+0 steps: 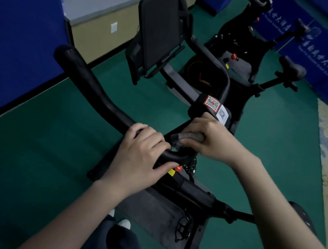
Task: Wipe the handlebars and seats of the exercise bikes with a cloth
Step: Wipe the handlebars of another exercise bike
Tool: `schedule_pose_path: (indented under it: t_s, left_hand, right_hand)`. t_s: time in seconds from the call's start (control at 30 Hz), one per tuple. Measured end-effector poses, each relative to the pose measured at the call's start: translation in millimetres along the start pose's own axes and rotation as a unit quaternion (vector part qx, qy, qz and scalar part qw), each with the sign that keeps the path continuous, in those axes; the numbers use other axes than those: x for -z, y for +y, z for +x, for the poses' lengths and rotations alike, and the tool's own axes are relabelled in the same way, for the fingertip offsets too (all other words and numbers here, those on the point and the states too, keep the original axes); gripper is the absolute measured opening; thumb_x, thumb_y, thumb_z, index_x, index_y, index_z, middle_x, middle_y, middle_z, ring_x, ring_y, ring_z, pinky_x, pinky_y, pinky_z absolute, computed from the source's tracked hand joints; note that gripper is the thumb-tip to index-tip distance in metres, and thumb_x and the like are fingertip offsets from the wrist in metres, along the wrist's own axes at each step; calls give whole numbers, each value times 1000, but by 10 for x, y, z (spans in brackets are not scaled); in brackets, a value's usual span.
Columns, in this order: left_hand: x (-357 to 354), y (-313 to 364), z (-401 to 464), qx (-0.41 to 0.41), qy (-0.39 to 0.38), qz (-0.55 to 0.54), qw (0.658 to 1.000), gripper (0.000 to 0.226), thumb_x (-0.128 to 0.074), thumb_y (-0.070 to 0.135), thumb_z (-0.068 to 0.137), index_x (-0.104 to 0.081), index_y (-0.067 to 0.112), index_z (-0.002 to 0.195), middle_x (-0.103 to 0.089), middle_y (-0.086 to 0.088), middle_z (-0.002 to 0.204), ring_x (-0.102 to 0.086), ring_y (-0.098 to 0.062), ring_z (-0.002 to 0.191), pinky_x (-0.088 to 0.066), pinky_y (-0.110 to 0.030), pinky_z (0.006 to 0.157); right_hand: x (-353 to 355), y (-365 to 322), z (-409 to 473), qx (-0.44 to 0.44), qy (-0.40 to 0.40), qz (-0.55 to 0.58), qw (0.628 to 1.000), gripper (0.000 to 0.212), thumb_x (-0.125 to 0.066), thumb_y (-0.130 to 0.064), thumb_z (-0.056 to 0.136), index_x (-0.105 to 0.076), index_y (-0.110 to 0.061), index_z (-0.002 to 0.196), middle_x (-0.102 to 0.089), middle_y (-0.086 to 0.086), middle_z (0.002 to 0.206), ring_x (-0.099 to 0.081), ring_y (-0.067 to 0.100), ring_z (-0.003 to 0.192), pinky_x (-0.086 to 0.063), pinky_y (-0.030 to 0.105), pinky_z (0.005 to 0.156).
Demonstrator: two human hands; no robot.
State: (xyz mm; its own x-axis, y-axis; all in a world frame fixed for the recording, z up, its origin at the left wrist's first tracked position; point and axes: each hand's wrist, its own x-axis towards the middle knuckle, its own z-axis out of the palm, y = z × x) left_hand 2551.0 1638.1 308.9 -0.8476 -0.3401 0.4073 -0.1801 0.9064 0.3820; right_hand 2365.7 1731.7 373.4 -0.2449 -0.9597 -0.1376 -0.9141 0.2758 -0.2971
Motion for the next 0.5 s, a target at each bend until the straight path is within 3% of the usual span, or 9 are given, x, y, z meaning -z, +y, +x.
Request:
schedule_pose_path:
  t_s: [0.13, 0.33, 0.5]
  left_hand:
    - [-2, -21, -3, 1, -3, 3, 1000, 44, -52, 58, 86, -70, 18, 92, -63, 7, 90, -59, -17, 93, -33, -36, 102]
    - [-4, -3, 9, 8, 7, -6, 1000, 43, -52, 56, 85, -71, 18, 91, -63, 6, 88, -60, -17, 90, -32, -35, 102]
    - [4, 28, 12, 17, 4, 1, 1000, 42, -54, 56, 85, -71, 19, 94, -62, 8, 87, -60, -15, 91, -30, -35, 104]
  right_hand:
    - [60, 46, 130, -16, -5, -56, 998, 22, -68, -35, 85, -73, -23, 103, -63, -5, 94, -48, 25, 100, -43, 46, 88]
    - [64, 2, 184, 21, -99, -39, 994, 24, -65, -43, 84, -74, -27, 99, -69, -9, 98, -46, 17, 98, -44, 46, 86]
    - [134, 164, 221, 18, -6, -107, 994, 20, -65, -38, 87, -74, -26, 100, -67, -3, 97, -50, 25, 101, -38, 33, 87]
